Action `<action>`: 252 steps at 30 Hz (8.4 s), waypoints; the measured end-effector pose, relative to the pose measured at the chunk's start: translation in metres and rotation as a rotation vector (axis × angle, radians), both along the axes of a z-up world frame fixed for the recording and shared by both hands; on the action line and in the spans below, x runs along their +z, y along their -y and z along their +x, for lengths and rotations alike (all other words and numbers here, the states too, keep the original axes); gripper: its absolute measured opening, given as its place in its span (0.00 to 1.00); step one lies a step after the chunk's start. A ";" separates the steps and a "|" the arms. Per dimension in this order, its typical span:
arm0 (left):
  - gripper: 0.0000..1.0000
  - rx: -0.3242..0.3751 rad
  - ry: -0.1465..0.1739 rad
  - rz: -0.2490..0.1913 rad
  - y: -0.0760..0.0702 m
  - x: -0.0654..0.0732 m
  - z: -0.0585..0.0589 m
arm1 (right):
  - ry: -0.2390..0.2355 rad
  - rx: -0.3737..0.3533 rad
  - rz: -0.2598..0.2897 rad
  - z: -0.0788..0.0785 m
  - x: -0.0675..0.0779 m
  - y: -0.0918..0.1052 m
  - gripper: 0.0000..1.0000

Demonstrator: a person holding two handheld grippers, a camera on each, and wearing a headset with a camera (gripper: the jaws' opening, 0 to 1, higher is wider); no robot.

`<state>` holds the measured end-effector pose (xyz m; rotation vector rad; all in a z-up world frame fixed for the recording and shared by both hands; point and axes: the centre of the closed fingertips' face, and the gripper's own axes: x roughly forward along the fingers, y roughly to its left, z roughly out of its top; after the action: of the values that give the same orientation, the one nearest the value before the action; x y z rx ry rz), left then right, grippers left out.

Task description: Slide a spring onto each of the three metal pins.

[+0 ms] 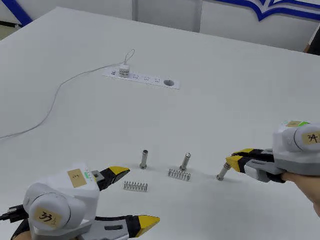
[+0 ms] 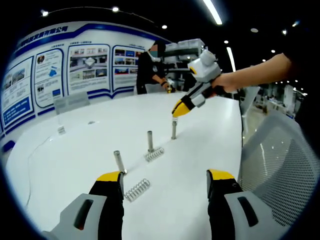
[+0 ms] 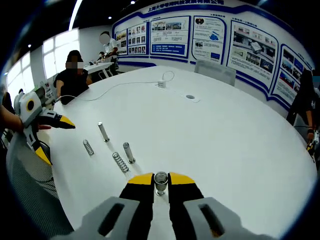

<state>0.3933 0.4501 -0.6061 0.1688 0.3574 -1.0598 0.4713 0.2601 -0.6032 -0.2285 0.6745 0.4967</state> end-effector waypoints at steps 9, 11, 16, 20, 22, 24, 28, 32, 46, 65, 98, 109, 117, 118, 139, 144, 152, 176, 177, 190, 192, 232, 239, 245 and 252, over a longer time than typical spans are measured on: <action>0.69 0.000 -0.005 0.006 0.000 -0.002 -0.001 | -0.025 0.004 -0.011 0.001 -0.013 -0.002 0.11; 0.69 -0.001 -0.005 0.007 0.000 -0.002 -0.001 | -0.030 0.005 -0.016 0.001 -0.016 -0.003 0.11; 0.69 -0.004 -0.009 0.009 0.001 -0.003 -0.002 | -0.040 0.008 -0.025 0.001 -0.022 -0.002 0.11; 0.69 -0.004 -0.010 0.011 0.001 -0.004 -0.002 | -0.046 0.008 -0.027 0.001 -0.024 -0.002 0.11; 0.69 -0.002 -0.011 0.011 0.000 -0.004 -0.001 | -0.047 0.008 -0.026 0.002 -0.025 -0.003 0.11; 0.68 0.001 -0.011 0.008 0.000 -0.003 -0.001 | -0.052 0.009 -0.032 0.003 -0.028 -0.003 0.11; 0.68 0.004 -0.015 0.005 0.000 -0.003 0.000 | -0.058 0.012 -0.037 0.004 -0.032 -0.004 0.11; 0.68 0.003 -0.017 0.007 -0.001 -0.004 0.000 | -0.059 0.015 -0.039 0.004 -0.033 -0.005 0.11; 0.68 0.003 -0.018 0.008 0.000 -0.004 -0.001 | -0.065 0.017 -0.039 0.005 -0.038 -0.006 0.11; 0.68 0.003 -0.019 0.005 0.000 -0.004 -0.001 | -0.076 0.023 -0.045 0.004 -0.042 -0.006 0.11; 0.67 -0.001 -0.020 0.010 0.000 -0.004 -0.002 | -0.037 0.342 -0.070 -0.013 -0.034 -0.085 0.16; 0.67 -0.001 -0.023 0.015 0.000 -0.005 -0.002 | -0.090 0.410 -0.130 -0.009 -0.057 -0.093 0.17; 0.67 0.000 -0.028 0.017 0.000 -0.006 -0.002 | -0.128 0.422 -0.131 -0.004 -0.069 -0.097 0.17; 0.67 0.000 -0.028 0.017 0.000 -0.006 -0.002 | -0.131 0.423 -0.132 -0.004 -0.070 -0.097 0.17; 0.66 -0.007 -0.033 0.021 0.001 -0.008 -0.004 | -0.167 0.459 -0.132 -0.014 -0.079 -0.101 0.11; 0.66 -0.014 -0.032 0.023 0.002 -0.008 -0.005 | -0.169 0.448 -0.127 -0.014 -0.079 -0.102 0.11; 0.66 -0.027 -0.027 0.029 0.004 -0.008 -0.007 | -0.168 0.440 -0.123 -0.014 -0.079 -0.103 0.11; 0.61 -0.030 -0.021 0.001 0.010 0.003 0.000 | -0.061 0.499 -0.123 -0.033 -0.031 -0.104 0.11; 0.61 -0.035 -0.021 0.001 0.011 0.004 0.001 | -0.057 0.508 -0.126 -0.034 -0.029 -0.105 0.11; 0.55 -0.149 0.047 0.031 0.031 0.026 0.015 | 0.028 0.661 -0.156 -0.049 0.007 -0.128 0.11; 0.53 -0.174 0.055 0.048 0.034 0.026 0.014 | 0.039 0.686 -0.173 -0.051 0.010 -0.129 0.11; 0.13 -0.364 0.082 0.161 0.048 0.020 -0.001 | 0.056 0.883 -0.264 -0.081 0.014 -0.143 0.11; 0.11 -0.405 0.134 0.182 0.048 0.021 -0.004 | 0.061 0.894 -0.266 -0.083 0.015 -0.143 0.11; 0.10 -0.437 0.187 0.212 0.048 0.021 -0.004 | 0.074 0.911 -0.280 -0.083 0.015 -0.143 0.11; 0.10 -0.438 0.190 0.209 0.047 0.023 -0.003 | 0.087 0.904 -0.269 -0.082 0.017 -0.145 0.11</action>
<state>0.3907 0.4034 -0.5831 0.5504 0.2634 -1.4239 0.3896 0.4046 -0.5857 -0.8199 0.5252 1.2509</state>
